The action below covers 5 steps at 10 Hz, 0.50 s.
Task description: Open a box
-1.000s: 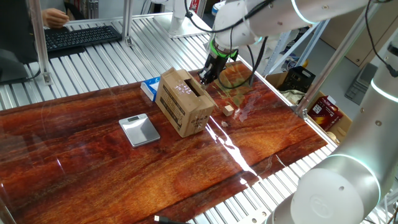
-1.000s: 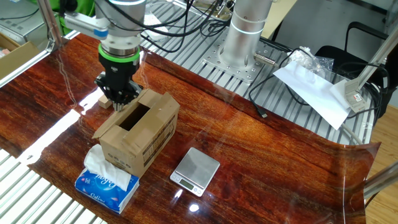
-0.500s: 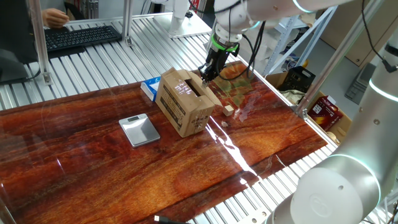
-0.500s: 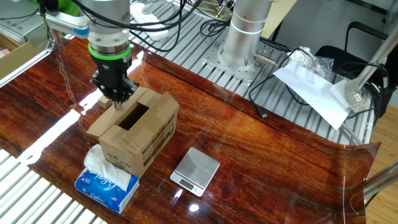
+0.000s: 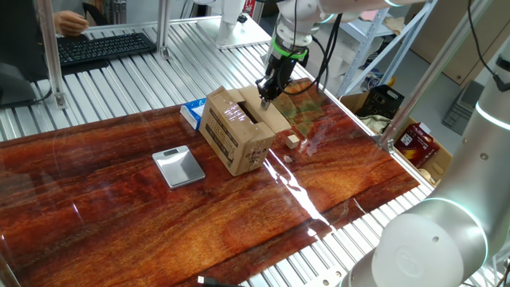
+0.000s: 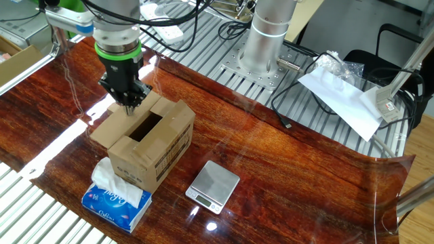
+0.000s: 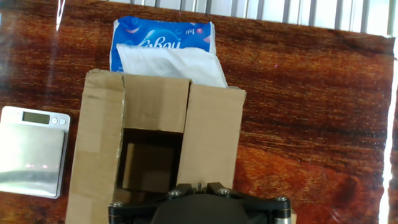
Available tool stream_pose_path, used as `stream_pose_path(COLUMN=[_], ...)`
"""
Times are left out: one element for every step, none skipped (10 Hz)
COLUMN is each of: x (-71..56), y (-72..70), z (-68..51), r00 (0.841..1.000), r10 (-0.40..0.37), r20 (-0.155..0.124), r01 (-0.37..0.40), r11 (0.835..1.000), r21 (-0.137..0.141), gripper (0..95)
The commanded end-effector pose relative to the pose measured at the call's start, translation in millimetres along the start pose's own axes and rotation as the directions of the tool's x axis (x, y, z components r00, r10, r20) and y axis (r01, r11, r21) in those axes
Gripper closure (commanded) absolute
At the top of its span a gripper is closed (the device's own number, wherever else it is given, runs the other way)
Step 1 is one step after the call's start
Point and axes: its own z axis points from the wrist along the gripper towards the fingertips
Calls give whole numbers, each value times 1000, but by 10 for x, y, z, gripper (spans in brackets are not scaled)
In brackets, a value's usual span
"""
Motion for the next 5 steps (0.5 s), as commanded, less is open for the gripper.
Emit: stream_pose_path(x=[7,9,9,7,-10], y=[23,56,96,115,169], z=[-20,-27,-26,-27,-31], r00=[1000,1000,999,999,998], r10=[17,26,37,42,56], r20=[-7,-9,-9,-9,-11], r01=[-17,-26,-37,-42,-56], r11=[1000,1000,999,999,998], r21=[-9,-8,-8,-8,-7], gripper=[950,950,950,950,950])
